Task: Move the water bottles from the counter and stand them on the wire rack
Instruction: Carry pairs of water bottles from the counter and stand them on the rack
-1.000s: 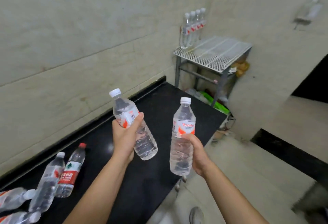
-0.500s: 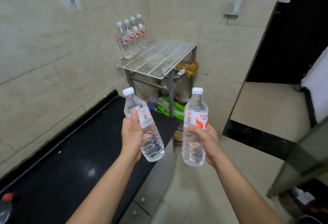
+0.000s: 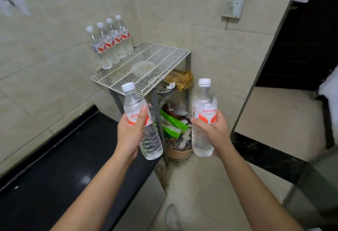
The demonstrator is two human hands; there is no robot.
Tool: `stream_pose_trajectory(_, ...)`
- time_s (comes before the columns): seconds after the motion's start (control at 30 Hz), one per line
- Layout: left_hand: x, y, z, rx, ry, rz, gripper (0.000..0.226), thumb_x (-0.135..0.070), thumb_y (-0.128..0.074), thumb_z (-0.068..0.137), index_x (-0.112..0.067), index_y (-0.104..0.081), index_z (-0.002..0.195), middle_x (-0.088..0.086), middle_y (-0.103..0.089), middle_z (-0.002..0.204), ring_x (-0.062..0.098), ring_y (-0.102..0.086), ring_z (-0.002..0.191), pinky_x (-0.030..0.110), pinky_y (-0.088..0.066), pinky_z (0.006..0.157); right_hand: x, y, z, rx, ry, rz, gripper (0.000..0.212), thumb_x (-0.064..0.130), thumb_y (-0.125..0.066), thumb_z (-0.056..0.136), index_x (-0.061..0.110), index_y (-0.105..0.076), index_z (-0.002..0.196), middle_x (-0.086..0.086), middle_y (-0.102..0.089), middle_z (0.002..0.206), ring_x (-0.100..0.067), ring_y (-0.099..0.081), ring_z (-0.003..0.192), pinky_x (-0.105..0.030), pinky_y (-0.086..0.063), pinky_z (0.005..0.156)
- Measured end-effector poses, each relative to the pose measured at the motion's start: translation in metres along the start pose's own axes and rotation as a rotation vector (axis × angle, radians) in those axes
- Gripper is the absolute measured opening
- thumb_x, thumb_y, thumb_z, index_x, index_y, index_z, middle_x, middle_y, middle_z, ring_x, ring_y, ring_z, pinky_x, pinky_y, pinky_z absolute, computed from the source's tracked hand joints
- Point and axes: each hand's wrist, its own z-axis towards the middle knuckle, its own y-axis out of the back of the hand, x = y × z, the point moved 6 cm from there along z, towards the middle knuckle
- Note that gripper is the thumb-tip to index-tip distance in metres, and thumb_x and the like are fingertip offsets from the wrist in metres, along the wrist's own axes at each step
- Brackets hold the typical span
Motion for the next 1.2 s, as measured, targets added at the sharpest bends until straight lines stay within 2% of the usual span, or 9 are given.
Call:
stream_pose_trajectory(0.17, -0.002, -0.019, 0.105, 0.015, -0.112, 0.029, 0.064, -0.067, -0.077, 0.071, -0.017, -0.067, 0.110, 0.013, -0.075, 0.099, 0.035, -0.072, 0.091, 0.054, -0.059, 0.084, 0.006, -0.030, 0.103, 0.058, 0.054, -0.175, 0.045, 0.007, -0.094, 0.065, 0.005, -0.069, 0.103, -0.004, -0.076, 0.087, -0.005, -0.069, 0.069, -0.019, -0.052, 0.062)
stream_pose_trajectory(0.33, -0.028, -0.039, 0.210, -0.005, -0.191, 0.028, 0.051, -0.053, -0.082, 0.072, -0.022, -0.065, 0.110, -0.001, -0.074, 0.097, 0.009, -0.070, 0.083, 0.028, -0.053, 0.071, 0.035, -0.072, 0.206, 0.070, 0.156, -0.338, 0.050, 0.020, -0.097, 0.063, 0.014, -0.067, 0.103, 0.000, -0.076, 0.091, -0.004, -0.071, 0.076, -0.018, -0.053, 0.065)
stream_pose_trajectory(0.4, -0.038, -0.043, 0.247, -0.006, -0.189, 0.002, 0.052, -0.049, -0.083, 0.072, -0.020, -0.065, 0.112, 0.003, -0.074, 0.102, 0.012, -0.072, 0.087, 0.029, -0.055, 0.073, 0.046, -0.089, 0.242, 0.062, 0.189, -0.357, 0.058, 0.025, -0.098, 0.062, 0.015, -0.064, 0.108, 0.000, -0.075, 0.096, -0.007, -0.072, 0.082, -0.023, -0.055, 0.071)
stream_pose_trajectory(0.53, -0.050, -0.042, 0.309, -0.057, -0.165, -0.046, 0.067, -0.052, -0.084, 0.070, -0.014, -0.062, 0.121, 0.008, -0.073, 0.110, 0.022, -0.072, 0.098, 0.038, -0.057, 0.082, 0.061, -0.119, 0.300, 0.079, 0.216, -0.302, 0.052, 0.016, -0.094, 0.069, 0.009, -0.061, 0.108, -0.001, -0.073, 0.092, 0.005, -0.068, 0.072, -0.010, -0.049, 0.062)
stream_pose_trajectory(0.73, -0.063, -0.045, 0.372, -0.143, -0.215, -0.005, 0.063, -0.040, -0.082, 0.073, -0.015, -0.060, 0.127, 0.000, -0.074, 0.114, 0.015, -0.072, 0.102, 0.035, -0.057, 0.086, 0.061, -0.178, 0.385, 0.212, 0.199, -0.176, 0.066, 0.040, -0.086, 0.074, 0.014, -0.056, 0.126, -0.005, -0.070, 0.112, -0.015, -0.070, 0.099, -0.028, -0.057, 0.081)
stream_pose_trajectory(0.87, -0.066, -0.048, 0.399, -0.248, -0.227, 0.025, 0.057, -0.038, -0.081, 0.071, -0.026, -0.060, 0.123, -0.007, -0.073, 0.114, 0.007, -0.071, 0.102, 0.026, -0.056, 0.083, 0.070, -0.222, 0.436, 0.345, 0.237, -0.150, 0.063, 0.029, -0.085, 0.078, 0.015, -0.052, 0.130, 0.000, -0.068, 0.111, -0.002, -0.069, 0.090, -0.017, -0.054, 0.074)
stream_pose_trajectory(1.03, -0.053, -0.055, 0.419, -0.417, -0.205, 0.118, 0.056, -0.039, -0.080, 0.070, -0.031, -0.057, 0.120, -0.005, -0.071, 0.117, 0.010, -0.070, 0.103, 0.035, -0.057, 0.090, 0.061, -0.272, 0.490, 0.581, 0.259, -0.146, 0.059, 0.023, -0.087, 0.079, 0.023, -0.051, 0.125, 0.009, -0.066, 0.108, 0.006, -0.067, 0.087, -0.012, -0.052, 0.072)
stream_pose_trajectory(1.1, -0.043, -0.061, 0.420, -0.469, -0.165, 0.186, 0.061, -0.039, -0.079, 0.073, -0.023, -0.055, 0.127, -0.004, -0.070, 0.117, 0.009, -0.070, 0.102, 0.036, -0.058, 0.091, 0.049, -0.284, 0.506, 0.688, 0.243, -0.175, 0.062, 0.030, -0.090, 0.075, 0.026, -0.051, 0.123, 0.010, -0.066, 0.110, 0.002, -0.067, 0.092, -0.017, -0.054, 0.077)
stream_pose_trajectory(1.2, -0.037, -0.069, 0.417, -0.549, -0.126, 0.268, 0.060, -0.037, -0.078, 0.076, -0.023, -0.052, 0.129, -0.007, -0.068, 0.114, 0.001, -0.069, 0.097, 0.023, -0.058, 0.081, 0.034, -0.292, 0.527, 0.806, 0.247, -0.225, 0.071, 0.044, -0.092, 0.068, 0.029, -0.051, 0.124, 0.010, -0.066, 0.114, -0.006, -0.068, 0.101, -0.030, -0.057, 0.084)
